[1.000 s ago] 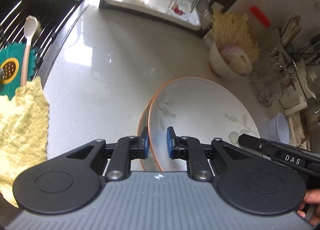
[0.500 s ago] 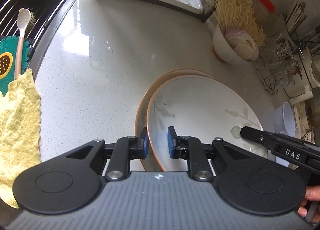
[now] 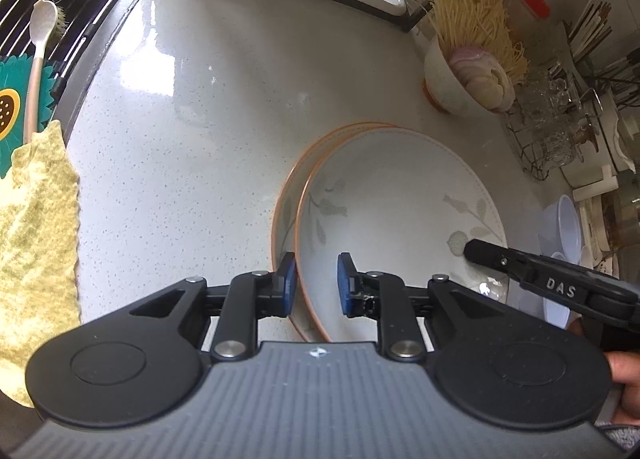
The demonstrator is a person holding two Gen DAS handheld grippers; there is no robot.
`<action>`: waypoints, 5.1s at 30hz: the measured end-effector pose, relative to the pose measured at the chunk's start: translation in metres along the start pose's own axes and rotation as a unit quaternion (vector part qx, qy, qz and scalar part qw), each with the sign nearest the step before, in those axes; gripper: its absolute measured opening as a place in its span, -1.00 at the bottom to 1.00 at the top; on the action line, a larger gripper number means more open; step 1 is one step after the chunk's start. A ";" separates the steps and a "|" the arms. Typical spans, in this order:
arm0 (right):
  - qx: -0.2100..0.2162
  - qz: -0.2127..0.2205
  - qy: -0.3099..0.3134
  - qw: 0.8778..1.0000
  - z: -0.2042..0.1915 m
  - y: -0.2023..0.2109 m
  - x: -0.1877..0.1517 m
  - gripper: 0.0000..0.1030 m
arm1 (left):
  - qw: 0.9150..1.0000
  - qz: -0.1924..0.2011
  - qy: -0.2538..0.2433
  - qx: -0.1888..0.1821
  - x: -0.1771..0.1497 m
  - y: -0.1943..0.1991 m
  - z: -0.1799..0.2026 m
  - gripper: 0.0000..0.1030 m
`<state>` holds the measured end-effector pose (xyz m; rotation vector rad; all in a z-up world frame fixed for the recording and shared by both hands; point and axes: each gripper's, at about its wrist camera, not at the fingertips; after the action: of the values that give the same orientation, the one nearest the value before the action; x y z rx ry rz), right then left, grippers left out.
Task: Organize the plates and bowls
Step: 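Lower the orange-rimmed bowl into the stacked bowl and open both grippers, then raise both grippers away from the bowl stack, then move both grippers to the rim of a light blue plastic bowl and close, then lift the light blue bowl with both grippers and carry it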
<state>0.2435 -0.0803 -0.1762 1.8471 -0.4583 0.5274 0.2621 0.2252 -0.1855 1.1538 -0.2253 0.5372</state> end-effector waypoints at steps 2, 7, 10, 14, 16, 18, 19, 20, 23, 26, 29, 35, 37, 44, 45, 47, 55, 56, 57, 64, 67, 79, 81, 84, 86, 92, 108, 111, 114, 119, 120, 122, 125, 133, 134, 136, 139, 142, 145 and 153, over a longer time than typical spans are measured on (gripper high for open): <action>-0.002 0.002 0.001 1.000 -0.001 -0.001 0.002 -0.66 | 1.000 -0.002 0.002 -0.004 0.000 0.003 -0.002 -0.55; -0.003 0.003 0.002 1.000 -0.002 -0.003 0.003 -0.68 | 1.000 0.000 0.009 -0.014 0.001 0.012 -0.007 -0.55; -0.003 0.005 0.001 1.000 -0.004 -0.004 0.003 -0.65 | 1.000 0.004 0.001 -0.004 0.003 0.019 -0.008 -0.48; -0.006 0.007 -0.002 1.000 -0.005 -0.004 0.005 -0.64 | 1.000 0.004 -0.001 -0.007 0.002 0.021 -0.011 -0.47; -0.007 0.018 -0.002 1.000 -0.006 0.000 0.005 -0.64 | 1.000 0.014 -0.004 -0.003 0.002 0.025 -0.011 -0.46; -0.012 0.032 0.000 0.999 -0.006 0.007 0.008 -0.64 | 1.000 0.027 -0.010 0.003 0.002 0.032 -0.009 -0.41; -0.013 0.041 0.002 0.999 -0.007 0.011 0.009 -0.64 | 0.999 0.034 -0.014 0.004 0.001 0.035 -0.008 -0.39; -0.012 0.050 0.002 0.999 -0.008 0.015 0.011 -0.64 | 0.999 0.040 -0.018 0.007 0.002 0.039 -0.005 -0.39; -0.006 0.074 0.001 0.997 -0.010 0.031 0.019 -0.64 | 0.997 0.064 -0.033 0.016 0.005 0.055 0.004 -0.37; 0.011 0.096 0.008 0.995 -0.016 0.051 0.028 -0.64 | 0.995 0.093 -0.043 0.021 0.007 0.074 0.015 -0.33; 0.021 0.121 0.019 0.992 -0.023 0.072 0.036 -0.64 | 0.991 0.129 -0.038 0.025 0.010 0.097 0.028 -0.32; 0.037 0.165 0.049 0.984 -0.036 0.114 0.043 -0.64 | 0.980 0.192 -0.050 0.027 0.010 0.139 0.062 -0.32; 0.040 0.179 0.060 0.981 -0.040 0.130 0.044 -0.64 | 0.976 0.207 -0.055 0.024 0.007 0.152 0.075 -0.32; 0.053 0.221 0.065 0.972 -0.039 0.180 0.041 -0.64 | 0.966 0.245 -0.078 0.024 -0.013 0.185 0.120 -0.32; 0.057 0.224 0.064 0.971 -0.037 0.186 0.041 -0.64 | 0.965 0.249 -0.082 0.026 -0.016 0.188 0.125 -0.32; 0.063 0.226 0.065 0.970 -0.034 0.197 0.038 -0.64 | 0.963 0.253 -0.090 0.032 -0.023 0.192 0.135 -0.32; 0.064 0.229 0.080 0.968 -0.013 0.225 0.017 -0.64 | 0.963 0.250 -0.091 0.034 -0.050 0.189 0.159 -0.32; 0.066 0.229 0.080 0.968 -0.010 0.228 0.013 -0.64 | 0.963 0.251 -0.091 0.034 -0.055 0.190 0.163 -0.32; 0.066 0.229 0.082 0.968 -0.007 0.230 0.010 -0.64 | 0.963 0.250 -0.092 0.035 -0.060 0.190 0.167 -0.32; 0.071 0.226 0.096 0.967 0.018 0.247 -0.016 -0.64 | 0.965 0.246 -0.087 0.038 -0.100 0.186 0.192 -0.28; 0.073 0.224 0.104 0.966 0.030 0.257 -0.025 -0.64 | 0.967 0.243 -0.076 0.029 -0.122 0.186 0.208 -0.26; 0.066 0.213 0.096 0.970 0.069 0.290 -0.064 -0.64 | 0.972 0.219 -0.080 0.026 -0.184 0.180 0.252 -0.22; 0.064 0.212 0.088 0.971 0.073 0.293 -0.070 -0.64 | 0.972 0.217 -0.086 0.023 -0.190 0.181 0.257 -0.21; 0.056 0.212 0.077 0.973 0.079 0.298 -0.078 -0.64 | 0.973 0.211 -0.091 0.019 -0.198 0.181 0.261 -0.20; 0.051 0.211 0.072 0.973 0.082 0.301 -0.083 -0.64 | 0.973 0.208 -0.095 0.013 -0.203 0.181 0.265 -0.19; 0.021 0.214 0.048 0.975 0.094 0.308 -0.094 -0.64 | 0.975 0.190 -0.114 0.000 -0.212 0.172 0.272 -0.18; -0.034 0.213 -0.033 0.976 0.142 0.294 -0.103 0.31 | 0.976 0.156 -0.148 -0.020 -0.206 0.127 0.288 0.28; -0.049 0.192 -0.049 0.979 0.152 0.277 -0.095 0.60 | 0.978 0.148 -0.146 -0.019 -0.200 0.113 0.290 0.36; -0.042 0.179 -0.062 0.981 0.161 0.267 -0.086 0.62 | 0.980 0.137 -0.141 -0.009 -0.191 0.096 0.294 0.46; -0.047 0.164 -0.060 0.983 0.179 0.247 -0.074 0.63 | 0.987 0.107 -0.117 -0.007 -0.170 0.060 0.301 0.49; -0.048 0.159 -0.064 0.984 0.183 0.242 -0.072 0.63 | 0.987 0.106 -0.118 -0.005 -0.167 0.054 0.302 0.49; -0.046 0.152 -0.077 0.984 0.192 0.233 -0.069 0.62 | 0.988 0.102 -0.120 0.001 -0.163 0.041 0.303 0.49; -0.040 0.139 -0.087 0.986 0.200 0.218 -0.067 0.62 | 0.989 0.092 -0.116 0.005 -0.157 0.020 0.303 0.49; -0.016 0.096 -0.104 0.990 0.208 0.176 -0.060 0.46 | 0.992 0.069 -0.108 -0.008 -0.147 -0.023 0.299 0.45; -0.012 0.091 -0.104 0.990 0.208 0.172 -0.059 0.45 | 0.992 0.068 -0.105 -0.010 -0.146 -0.027 0.298 0.43; -0.013 0.082 -0.104 0.991 0.209 0.165 -0.057 0.18 | 0.993 0.062 -0.097 -0.017 -0.144 -0.035 0.297 0.24; -0.018 0.072 -0.104 0.992 0.211 0.154 -0.054 -0.08 | 0.994 0.054 -0.088 -0.024 -0.141 -0.046 0.297 0.04; -0.026 0.064 -0.108 0.992 0.216 0.144 -0.052 -0.27 | 0.995 0.050 -0.083 -0.027 -0.138 -0.055 0.297 -0.19; -0.029 0.059 -0.112 0.991 0.220 0.136 -0.049 -0.48 | 0.995 0.045 -0.085 -0.036 -0.134 -0.061 0.295 -0.55; -0.018 0.055 -0.109 0.992 0.220 0.128 -0.045 -0.78 | 0.993 0.048 -0.097 -0.057 -0.129 -0.064 0.294 -0.84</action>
<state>0.1655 -0.3268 -0.1675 1.8611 -0.7143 0.3889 0.2149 -0.0986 -0.1761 1.0880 -0.4740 0.4900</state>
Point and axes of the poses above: each gripper's, at about its wrist camera, not at the fingertips, and y roughly against the way its jaws point, z to its right, x to its top, and after that the axes turned 11 degrees about z, right-handed
